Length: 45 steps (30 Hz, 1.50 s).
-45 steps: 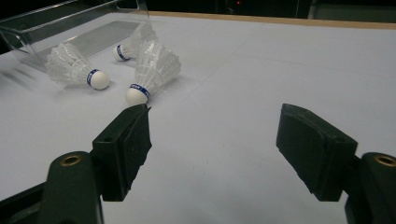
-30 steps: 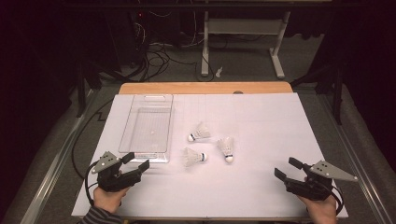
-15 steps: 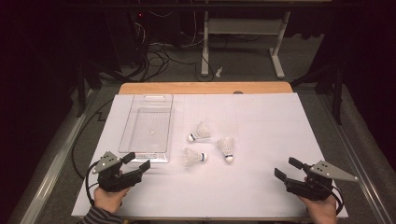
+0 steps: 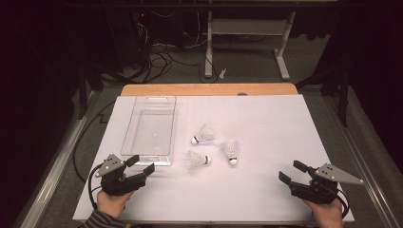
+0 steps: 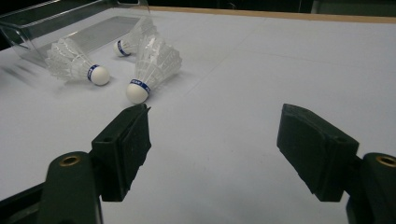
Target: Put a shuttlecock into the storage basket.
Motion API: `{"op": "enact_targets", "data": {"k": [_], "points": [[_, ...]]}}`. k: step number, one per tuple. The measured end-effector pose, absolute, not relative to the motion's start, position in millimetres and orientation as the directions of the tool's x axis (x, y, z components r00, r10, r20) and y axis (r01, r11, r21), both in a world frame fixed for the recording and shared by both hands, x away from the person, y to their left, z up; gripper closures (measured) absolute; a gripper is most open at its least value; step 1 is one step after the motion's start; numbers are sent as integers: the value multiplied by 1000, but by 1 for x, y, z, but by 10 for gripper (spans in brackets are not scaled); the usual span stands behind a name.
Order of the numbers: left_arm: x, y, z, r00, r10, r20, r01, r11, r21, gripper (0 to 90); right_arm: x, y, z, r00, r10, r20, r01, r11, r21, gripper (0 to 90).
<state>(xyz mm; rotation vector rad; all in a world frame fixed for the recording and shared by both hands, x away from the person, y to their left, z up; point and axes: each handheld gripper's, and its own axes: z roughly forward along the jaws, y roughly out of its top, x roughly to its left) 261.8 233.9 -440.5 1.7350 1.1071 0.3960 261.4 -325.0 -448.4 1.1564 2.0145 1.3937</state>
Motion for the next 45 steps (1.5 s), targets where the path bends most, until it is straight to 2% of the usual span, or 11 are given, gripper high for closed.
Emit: {"op": "enact_targets", "data": {"k": [23,43,45], "points": [[270,218,-434,566,798,-206,491,-126,862,290,262,-325,-449,-561,821,106,391,149,908,262],[280,204,-426,587,779,-219,482,-119,868,292,262,-325,-449,-563,820,107,390,150,908,261],[283,203,-426,596,779,-194,461,-134,877,292,262,-325,-449,-563,820,106,390,150,908,261]]}}
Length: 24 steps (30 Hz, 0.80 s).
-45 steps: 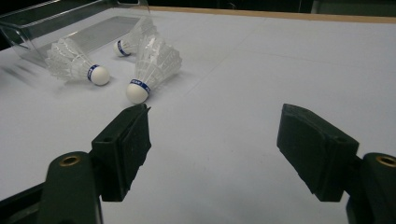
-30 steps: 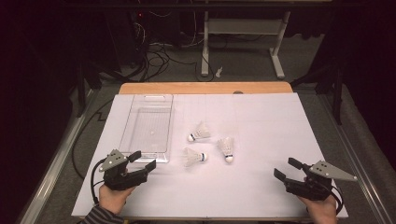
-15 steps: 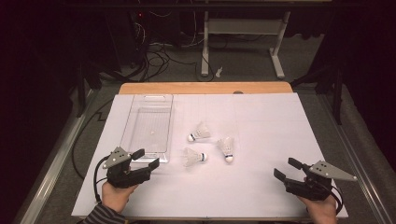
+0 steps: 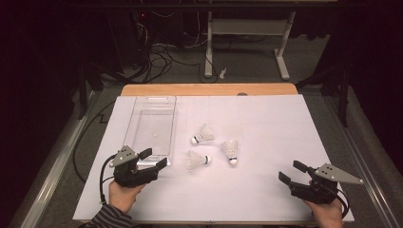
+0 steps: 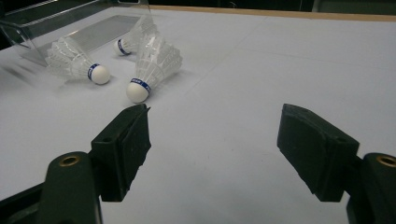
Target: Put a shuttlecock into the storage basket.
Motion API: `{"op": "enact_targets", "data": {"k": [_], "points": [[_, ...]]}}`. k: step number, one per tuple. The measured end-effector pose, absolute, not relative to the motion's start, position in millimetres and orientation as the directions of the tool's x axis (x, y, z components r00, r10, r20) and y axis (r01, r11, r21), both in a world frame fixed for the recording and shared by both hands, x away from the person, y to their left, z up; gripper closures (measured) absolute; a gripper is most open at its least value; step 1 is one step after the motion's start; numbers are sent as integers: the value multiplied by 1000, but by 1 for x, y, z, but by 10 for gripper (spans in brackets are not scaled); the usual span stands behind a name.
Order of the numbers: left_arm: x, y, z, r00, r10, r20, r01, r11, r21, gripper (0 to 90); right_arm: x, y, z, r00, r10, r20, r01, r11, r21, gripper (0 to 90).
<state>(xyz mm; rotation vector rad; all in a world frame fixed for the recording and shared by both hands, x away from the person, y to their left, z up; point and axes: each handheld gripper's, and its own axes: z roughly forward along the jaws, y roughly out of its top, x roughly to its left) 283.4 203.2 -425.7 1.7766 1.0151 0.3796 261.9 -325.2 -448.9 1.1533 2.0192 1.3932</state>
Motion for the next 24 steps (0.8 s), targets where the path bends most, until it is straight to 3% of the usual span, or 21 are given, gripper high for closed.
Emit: {"op": "enact_targets", "data": {"k": [24], "points": [[294,182,-421,613,762,-207,476,-147,867,290,262,-325,-449,-561,820,112,392,144,909,261]]}}
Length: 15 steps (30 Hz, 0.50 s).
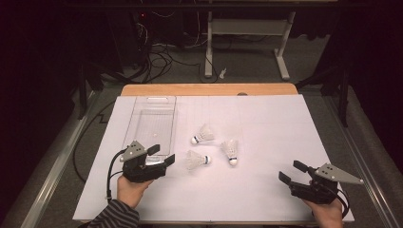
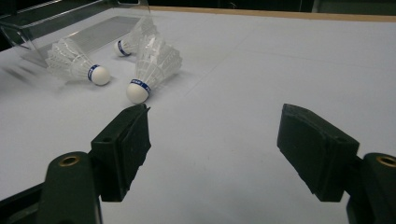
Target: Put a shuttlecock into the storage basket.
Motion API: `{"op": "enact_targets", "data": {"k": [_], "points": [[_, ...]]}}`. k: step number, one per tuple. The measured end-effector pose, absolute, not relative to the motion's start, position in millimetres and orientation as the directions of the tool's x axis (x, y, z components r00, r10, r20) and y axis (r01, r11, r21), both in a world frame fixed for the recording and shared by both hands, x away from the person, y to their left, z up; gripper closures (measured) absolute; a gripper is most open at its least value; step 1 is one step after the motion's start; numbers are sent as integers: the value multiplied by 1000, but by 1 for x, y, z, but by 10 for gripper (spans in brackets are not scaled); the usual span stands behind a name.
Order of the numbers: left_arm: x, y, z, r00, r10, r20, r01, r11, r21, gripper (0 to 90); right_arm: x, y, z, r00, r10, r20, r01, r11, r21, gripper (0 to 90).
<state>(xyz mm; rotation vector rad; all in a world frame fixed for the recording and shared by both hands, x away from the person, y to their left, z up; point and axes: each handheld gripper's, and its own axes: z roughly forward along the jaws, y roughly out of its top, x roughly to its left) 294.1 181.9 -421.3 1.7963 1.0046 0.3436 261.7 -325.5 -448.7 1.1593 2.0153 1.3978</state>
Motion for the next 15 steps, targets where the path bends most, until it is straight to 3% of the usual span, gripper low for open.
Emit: {"op": "enact_targets", "data": {"k": [15], "points": [[301,171,-420,624,753,-208,474,-153,867,291,262,-326,-449,-560,820,113,393,143,908,261]]}}
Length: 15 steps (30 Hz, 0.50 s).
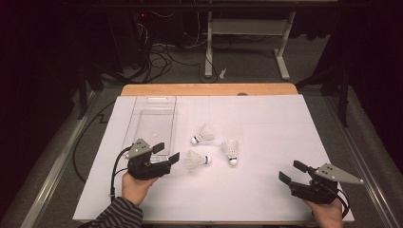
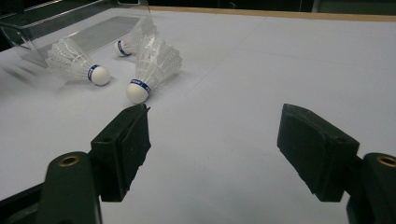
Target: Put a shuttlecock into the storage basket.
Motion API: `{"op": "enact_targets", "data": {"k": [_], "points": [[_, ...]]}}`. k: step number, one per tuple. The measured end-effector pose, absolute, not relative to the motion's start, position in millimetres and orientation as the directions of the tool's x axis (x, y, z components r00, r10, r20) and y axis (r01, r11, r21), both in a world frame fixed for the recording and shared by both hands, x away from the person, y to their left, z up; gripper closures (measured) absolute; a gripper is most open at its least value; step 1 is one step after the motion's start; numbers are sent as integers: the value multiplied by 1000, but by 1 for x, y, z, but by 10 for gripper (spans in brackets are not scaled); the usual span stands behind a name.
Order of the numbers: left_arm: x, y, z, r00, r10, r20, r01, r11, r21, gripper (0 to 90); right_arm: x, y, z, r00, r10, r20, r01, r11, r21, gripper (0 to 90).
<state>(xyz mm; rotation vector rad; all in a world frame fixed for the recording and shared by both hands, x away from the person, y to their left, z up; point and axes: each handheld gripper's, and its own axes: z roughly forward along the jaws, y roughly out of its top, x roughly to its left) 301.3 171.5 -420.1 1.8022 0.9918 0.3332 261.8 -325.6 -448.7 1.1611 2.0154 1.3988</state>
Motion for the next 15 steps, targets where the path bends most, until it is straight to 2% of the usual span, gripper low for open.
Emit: {"op": "enact_targets", "data": {"k": [15], "points": [[310,154,-416,645,736,-207,470,-168,867,295,262,-325,-449,-562,820,112,391,145,909,261]]}}
